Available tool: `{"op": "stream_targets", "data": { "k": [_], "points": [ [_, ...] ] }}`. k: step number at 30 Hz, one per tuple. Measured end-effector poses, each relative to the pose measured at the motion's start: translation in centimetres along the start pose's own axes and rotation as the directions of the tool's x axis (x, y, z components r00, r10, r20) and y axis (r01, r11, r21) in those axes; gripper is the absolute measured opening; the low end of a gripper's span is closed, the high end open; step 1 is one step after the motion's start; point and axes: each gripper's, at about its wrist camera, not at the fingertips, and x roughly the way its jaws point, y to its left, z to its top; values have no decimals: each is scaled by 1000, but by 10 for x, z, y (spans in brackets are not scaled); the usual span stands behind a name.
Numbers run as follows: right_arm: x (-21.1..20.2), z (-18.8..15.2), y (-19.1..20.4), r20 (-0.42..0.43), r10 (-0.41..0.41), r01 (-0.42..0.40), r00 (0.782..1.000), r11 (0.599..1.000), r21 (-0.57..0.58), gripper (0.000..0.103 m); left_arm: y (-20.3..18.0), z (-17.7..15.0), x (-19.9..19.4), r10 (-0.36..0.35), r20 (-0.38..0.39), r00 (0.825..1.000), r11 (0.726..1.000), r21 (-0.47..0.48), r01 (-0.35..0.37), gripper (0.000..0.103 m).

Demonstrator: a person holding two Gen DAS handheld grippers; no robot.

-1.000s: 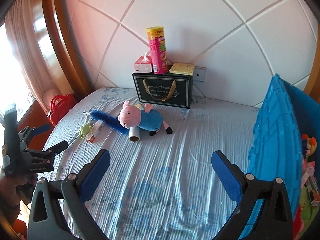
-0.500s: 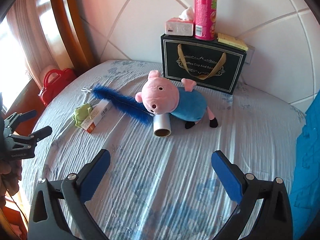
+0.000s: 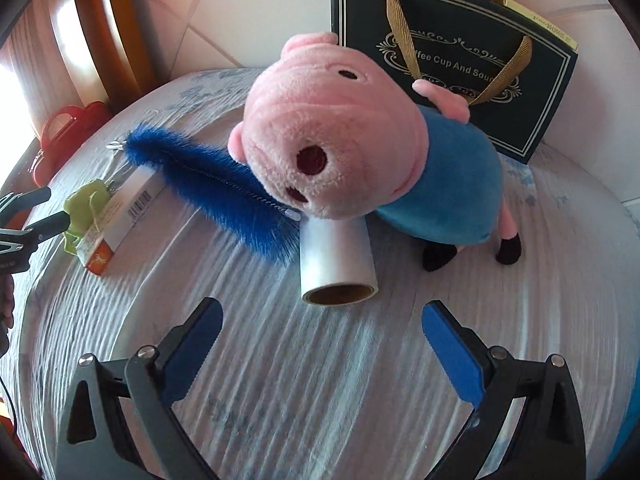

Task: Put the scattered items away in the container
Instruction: 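Grasp the green one-eyed plush with the left tool while the right tool grasps the white paper roll, then lift the green plush with the left tool while the right tool lifts the paper roll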

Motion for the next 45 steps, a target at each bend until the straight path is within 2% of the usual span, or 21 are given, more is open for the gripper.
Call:
{"op": "stream_targets", "data": {
  "k": [1,5,7,9,12,15,18,26,38,45],
  "points": [
    [6,1,1,-4,-3,3,1000,1000,0,102,2,0,6,-7,-7,1000,1000,-2,7,96],
    [23,5,1,-20,-12,12,1000,1000,4,92,7,0,25,-51,-37,998,999,-7,51,73],
    [30,6,0,-28,-18,18,999,1000,11,79,4,0,24,-66,-20,998,998,15,66,62],
    [36,7,-1,-39,-22,23,999,1000,15,67,2,0,23,-68,-17,998,997,34,69,61],
    [38,11,-1,-34,-27,28,999,999,18,64,5,-2,22,-81,-16,997,996,33,81,60],
    [36,14,-1,-35,-36,37,999,999,17,44,9,-4,17,-84,-10,996,996,24,85,59],
    [32,12,2,-38,-41,41,998,999,-7,44,13,-7,8,-90,2,996,996,0,90,59],
    [9,-5,7,-53,-10,11,999,1000,18,43,13,-17,-17,-90,23,996,996,-17,91,59],
    [-52,-64,13,-97,56,-46,994,994,95,43,-7,-43,-69,-88,30,996,995,-52,90,59],
    [-92,-86,6,-97,75,-63,992,991,121,43,-17,-52,-104,-87,43,995,994,-68,90,59]
  ]
}}
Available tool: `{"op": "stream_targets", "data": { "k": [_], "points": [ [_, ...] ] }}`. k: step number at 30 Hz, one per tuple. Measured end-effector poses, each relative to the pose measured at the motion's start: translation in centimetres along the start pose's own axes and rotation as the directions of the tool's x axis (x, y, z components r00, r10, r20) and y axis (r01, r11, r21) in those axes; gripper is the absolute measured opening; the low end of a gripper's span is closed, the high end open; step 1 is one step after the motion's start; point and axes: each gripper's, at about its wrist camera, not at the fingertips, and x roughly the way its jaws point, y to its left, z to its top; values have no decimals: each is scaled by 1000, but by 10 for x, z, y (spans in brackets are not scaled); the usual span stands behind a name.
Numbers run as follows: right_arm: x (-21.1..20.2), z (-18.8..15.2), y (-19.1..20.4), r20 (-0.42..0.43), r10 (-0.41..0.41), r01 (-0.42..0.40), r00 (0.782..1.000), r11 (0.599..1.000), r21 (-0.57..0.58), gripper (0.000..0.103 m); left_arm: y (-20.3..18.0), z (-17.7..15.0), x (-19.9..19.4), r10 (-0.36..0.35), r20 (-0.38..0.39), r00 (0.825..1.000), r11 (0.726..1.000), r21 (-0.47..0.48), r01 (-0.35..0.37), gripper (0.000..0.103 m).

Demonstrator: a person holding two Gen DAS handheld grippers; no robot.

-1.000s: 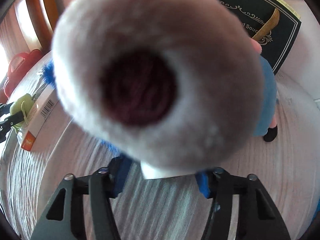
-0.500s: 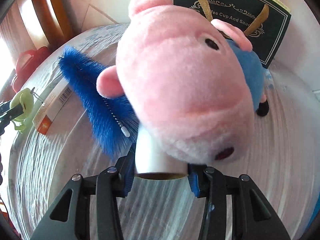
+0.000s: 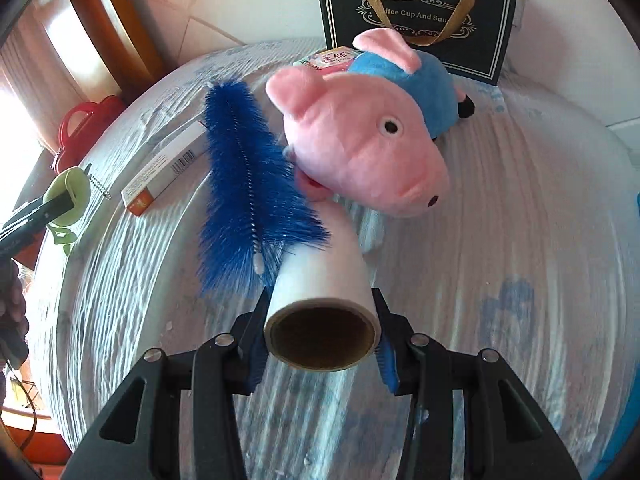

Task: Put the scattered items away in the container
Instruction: 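Lift the green plush with the left tool while the right tool lifts the paper roll, then carry the green plush with the left tool while the right tool carries the roll and brush over the crate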

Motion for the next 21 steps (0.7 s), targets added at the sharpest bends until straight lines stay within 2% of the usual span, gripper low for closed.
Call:
{"op": "stream_targets", "data": {
  "k": [7,13,21],
  "points": [
    [-51,-14,-9,15,-1,1,1000,1000,3,43,-20,3,-42,-3,25,1000,1000,15,3,59],
    [-114,-24,-19,59,11,-12,998,1000,9,43,-45,6,-79,-10,49,999,1000,28,8,59],
    [-202,-27,-43,186,27,-29,982,1000,9,43,-87,13,-116,-29,84,996,999,36,26,59]
  ]
}}
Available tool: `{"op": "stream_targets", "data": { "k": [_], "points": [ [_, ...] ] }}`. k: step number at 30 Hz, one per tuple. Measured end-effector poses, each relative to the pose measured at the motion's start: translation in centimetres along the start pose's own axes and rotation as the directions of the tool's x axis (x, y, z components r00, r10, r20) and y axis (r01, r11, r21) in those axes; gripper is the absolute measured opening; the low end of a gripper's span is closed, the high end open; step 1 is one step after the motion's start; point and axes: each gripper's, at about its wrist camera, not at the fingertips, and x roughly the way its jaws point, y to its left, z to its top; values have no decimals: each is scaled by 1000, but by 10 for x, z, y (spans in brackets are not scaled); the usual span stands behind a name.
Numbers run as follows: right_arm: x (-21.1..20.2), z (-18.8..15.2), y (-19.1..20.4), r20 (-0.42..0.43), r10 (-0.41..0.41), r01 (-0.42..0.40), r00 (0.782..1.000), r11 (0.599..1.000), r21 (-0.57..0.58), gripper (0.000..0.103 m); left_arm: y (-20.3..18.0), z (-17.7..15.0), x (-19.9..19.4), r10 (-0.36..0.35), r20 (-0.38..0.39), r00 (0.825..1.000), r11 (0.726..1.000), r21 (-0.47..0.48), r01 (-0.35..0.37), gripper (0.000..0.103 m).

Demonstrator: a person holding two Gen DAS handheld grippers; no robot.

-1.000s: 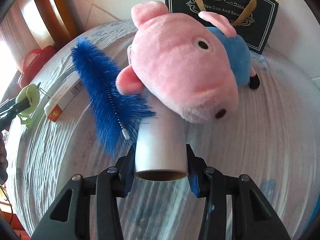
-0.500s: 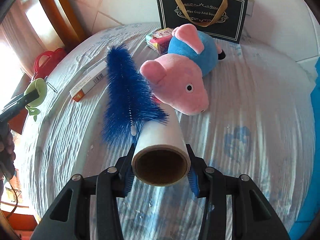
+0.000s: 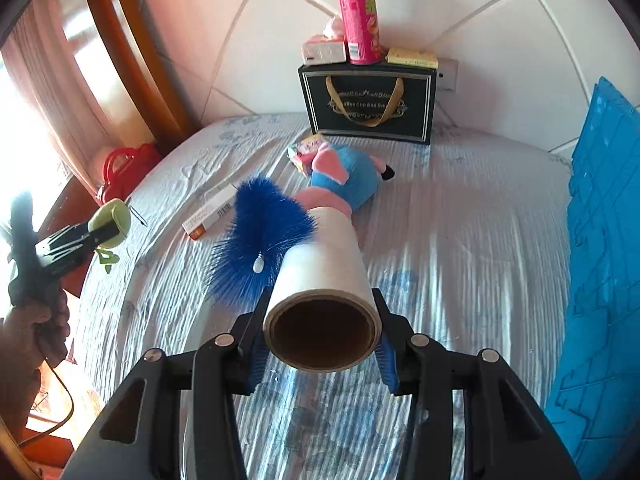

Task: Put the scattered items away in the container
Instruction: 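Carry the green plush with the left tool while the right tool carries the roll and brush over the crate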

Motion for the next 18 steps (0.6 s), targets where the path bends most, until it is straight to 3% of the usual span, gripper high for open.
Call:
{"op": "stream_targets", "data": {
  "k": [9,18],
  "points": [
    [-91,28,-10,200,13,-10,980,1000,-16,43,-30,23,-36,-7,65,998,1000,10,7,59],
    [-143,44,-10,279,23,-13,960,999,-38,43,-51,42,-68,-5,106,994,999,38,1,59]
  ]
}}
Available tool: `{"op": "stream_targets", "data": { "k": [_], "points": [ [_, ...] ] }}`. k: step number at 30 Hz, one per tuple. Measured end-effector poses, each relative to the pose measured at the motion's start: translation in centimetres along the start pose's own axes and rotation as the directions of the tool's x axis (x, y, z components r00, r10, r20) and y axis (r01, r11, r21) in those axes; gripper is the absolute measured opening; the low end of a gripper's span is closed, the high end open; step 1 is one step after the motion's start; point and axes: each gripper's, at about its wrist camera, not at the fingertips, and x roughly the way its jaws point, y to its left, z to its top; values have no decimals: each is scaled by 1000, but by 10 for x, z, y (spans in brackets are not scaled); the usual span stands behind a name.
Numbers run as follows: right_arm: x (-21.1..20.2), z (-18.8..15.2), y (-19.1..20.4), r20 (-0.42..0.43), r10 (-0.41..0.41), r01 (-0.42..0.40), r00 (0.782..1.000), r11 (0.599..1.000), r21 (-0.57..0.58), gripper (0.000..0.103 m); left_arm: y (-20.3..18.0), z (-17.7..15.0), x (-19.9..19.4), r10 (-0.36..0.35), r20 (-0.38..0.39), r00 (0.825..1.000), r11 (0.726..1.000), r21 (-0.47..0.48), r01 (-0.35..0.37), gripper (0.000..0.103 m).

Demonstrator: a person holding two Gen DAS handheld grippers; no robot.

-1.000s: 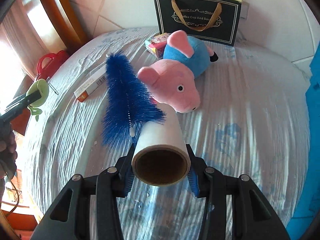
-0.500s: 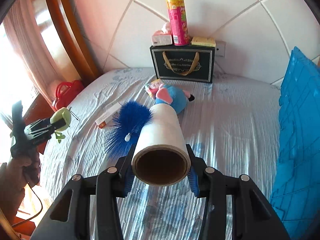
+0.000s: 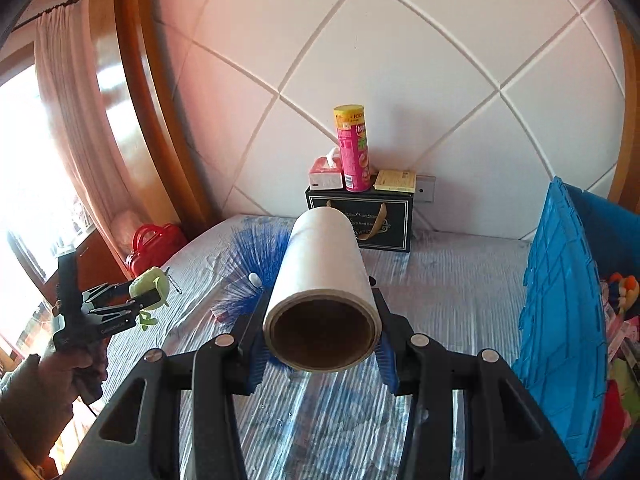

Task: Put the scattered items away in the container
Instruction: 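Carry the green plush with the left tool while the right tool carries the roll and brush over the crate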

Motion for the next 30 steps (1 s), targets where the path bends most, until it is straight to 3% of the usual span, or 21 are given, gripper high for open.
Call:
{"op": "stream_targets", "data": {
  "k": [6,16,30],
  "points": [
    [-28,7,1,35,0,0,999,1000,-8,43,-17,7,-17,6,-2,1000,999,34,-5,59],
    [-78,12,-3,112,-19,22,993,1000,-21,43,-56,28,-50,-44,53,998,996,79,39,59],
    [-125,29,-18,195,12,-6,981,1000,-31,43,-89,63,-81,-35,119,992,995,101,23,59]
  ]
}}
